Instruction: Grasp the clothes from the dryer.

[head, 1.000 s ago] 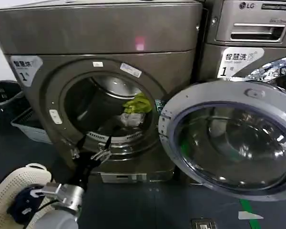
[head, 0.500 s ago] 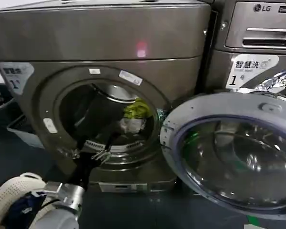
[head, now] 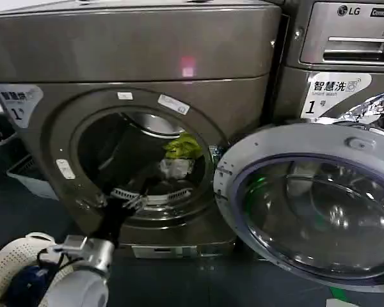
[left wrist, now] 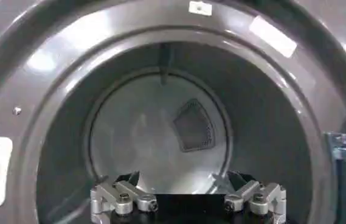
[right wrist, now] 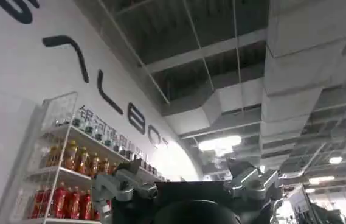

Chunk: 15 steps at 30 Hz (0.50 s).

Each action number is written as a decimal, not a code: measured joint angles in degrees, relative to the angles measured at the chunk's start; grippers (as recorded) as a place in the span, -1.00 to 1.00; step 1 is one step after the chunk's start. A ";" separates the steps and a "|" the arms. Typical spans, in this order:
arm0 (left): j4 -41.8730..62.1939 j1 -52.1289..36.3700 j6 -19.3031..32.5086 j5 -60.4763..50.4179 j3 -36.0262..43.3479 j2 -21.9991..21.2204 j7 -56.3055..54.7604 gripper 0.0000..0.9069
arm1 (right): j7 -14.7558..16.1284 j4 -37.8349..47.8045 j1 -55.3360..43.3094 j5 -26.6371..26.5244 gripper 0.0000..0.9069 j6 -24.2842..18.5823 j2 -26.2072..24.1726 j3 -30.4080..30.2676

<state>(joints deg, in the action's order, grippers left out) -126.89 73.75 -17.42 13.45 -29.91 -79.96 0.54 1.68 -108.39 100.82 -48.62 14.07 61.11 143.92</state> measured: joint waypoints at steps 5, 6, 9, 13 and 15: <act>7.46 -6.19 1.38 -0.77 1.00 -0.11 0.43 1.00 | -0.40 -0.03 0.43 0.78 1.00 1.36 -0.42 0.75; 9.27 -7.73 1.66 -0.87 1.31 -0.15 0.53 1.00 | -0.45 -0.03 0.46 0.88 1.00 1.57 -0.42 0.81; 15.65 -13.23 2.68 -1.41 2.62 -0.48 0.55 1.00 | -0.52 0.04 0.65 1.18 1.00 2.05 -0.34 1.18; 25.48 -21.42 3.81 -2.36 4.55 -1.31 0.86 1.00 | -0.40 0.30 1.05 1.42 1.00 2.49 -0.29 1.88; 30.31 -25.23 3.81 -2.97 5.18 -1.38 1.50 1.00 | -0.40 0.41 1.16 1.46 1.00 2.65 -0.23 2.21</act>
<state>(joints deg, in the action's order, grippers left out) -96.58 48.51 -13.61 10.48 -24.74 -81.34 2.04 1.28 -107.97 101.98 -47.16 16.71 60.88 146.13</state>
